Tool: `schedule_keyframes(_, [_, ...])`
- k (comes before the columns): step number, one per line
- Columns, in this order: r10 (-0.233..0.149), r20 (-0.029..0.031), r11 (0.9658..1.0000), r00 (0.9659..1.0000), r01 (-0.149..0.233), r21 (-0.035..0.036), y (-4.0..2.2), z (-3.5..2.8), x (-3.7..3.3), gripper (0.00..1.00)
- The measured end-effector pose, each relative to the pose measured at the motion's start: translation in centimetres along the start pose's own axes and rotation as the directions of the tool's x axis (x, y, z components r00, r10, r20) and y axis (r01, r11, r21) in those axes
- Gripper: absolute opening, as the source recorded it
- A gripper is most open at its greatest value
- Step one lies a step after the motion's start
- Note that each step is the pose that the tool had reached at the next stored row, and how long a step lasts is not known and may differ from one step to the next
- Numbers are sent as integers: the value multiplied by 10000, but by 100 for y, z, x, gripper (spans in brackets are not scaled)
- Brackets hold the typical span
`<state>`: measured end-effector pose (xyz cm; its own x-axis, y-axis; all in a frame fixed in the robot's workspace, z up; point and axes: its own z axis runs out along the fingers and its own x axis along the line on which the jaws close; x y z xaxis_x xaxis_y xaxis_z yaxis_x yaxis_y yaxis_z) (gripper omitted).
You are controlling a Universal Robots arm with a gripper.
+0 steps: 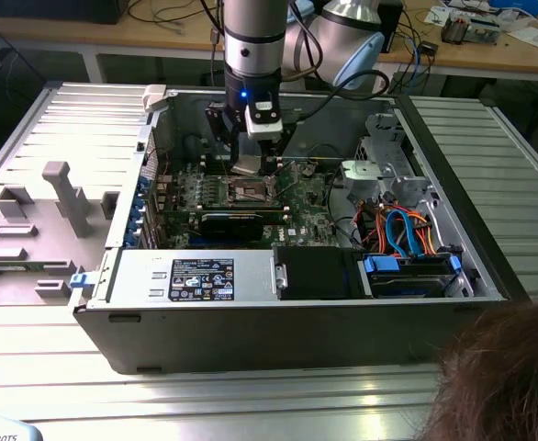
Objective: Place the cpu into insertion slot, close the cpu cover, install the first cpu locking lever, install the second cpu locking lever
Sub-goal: 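Place the cpu into insertion slot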
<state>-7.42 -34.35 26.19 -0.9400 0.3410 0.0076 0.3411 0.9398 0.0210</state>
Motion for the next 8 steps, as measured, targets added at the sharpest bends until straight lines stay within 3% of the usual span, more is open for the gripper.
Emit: schedule_keyframes(8, [203, 9, 9998, 9998, -203, 12, 0, 8, 0, 54])
